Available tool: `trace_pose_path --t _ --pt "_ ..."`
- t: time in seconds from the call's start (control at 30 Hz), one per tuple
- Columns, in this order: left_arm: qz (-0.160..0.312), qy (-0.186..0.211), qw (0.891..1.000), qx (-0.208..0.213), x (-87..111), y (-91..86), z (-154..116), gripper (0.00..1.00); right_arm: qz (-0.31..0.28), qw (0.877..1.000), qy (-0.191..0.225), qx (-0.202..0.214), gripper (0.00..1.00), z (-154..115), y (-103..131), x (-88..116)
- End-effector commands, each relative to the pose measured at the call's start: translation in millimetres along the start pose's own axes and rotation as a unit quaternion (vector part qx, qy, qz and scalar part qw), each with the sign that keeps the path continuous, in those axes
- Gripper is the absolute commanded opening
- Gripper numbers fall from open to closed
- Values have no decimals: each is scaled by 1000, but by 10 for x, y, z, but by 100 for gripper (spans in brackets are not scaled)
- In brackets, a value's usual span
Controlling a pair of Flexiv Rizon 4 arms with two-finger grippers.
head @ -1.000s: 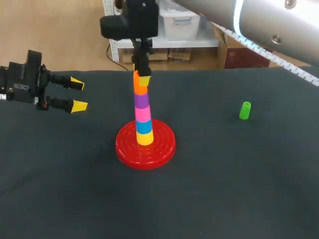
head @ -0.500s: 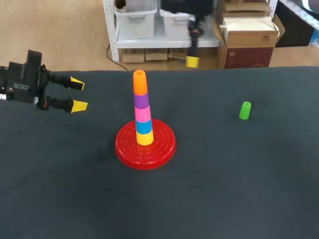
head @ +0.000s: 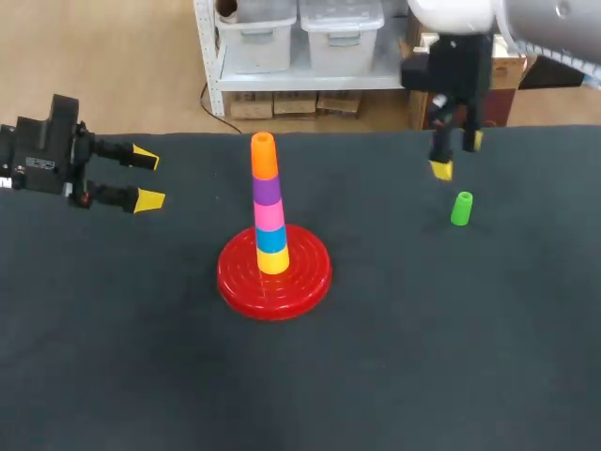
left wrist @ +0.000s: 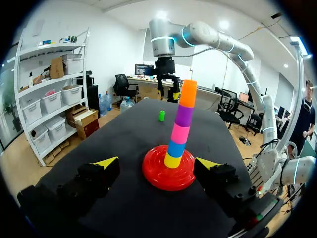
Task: Pick up and stack the cylinders on the red base in this order: pink,purple,orange,green
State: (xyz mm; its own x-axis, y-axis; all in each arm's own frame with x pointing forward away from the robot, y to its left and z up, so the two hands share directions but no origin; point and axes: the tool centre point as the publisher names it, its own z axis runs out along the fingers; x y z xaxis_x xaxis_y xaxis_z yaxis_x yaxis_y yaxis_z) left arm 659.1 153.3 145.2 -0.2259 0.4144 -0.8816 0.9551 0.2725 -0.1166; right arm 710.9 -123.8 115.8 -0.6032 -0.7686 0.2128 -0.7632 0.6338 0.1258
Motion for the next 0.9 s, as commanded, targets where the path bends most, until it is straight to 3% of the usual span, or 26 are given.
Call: trace_pose_path --t 0.03,0.2,0.37,0.9 --pt "1 -1 1000 2 14 14 -2 100 87 983 -155 48 100 380 -37 238" --pt "1 -1 1000 2 14 14 -2 100 119 979 -157 53 100 592 -133 212" --pt "1 -1 1000 2 14 14 -2 100 135 969 -194 70 100 690 -247 70" --pt "1 -1 1000 2 14 14 -2 100 140 970 -190 55 100 762 -382 -98"
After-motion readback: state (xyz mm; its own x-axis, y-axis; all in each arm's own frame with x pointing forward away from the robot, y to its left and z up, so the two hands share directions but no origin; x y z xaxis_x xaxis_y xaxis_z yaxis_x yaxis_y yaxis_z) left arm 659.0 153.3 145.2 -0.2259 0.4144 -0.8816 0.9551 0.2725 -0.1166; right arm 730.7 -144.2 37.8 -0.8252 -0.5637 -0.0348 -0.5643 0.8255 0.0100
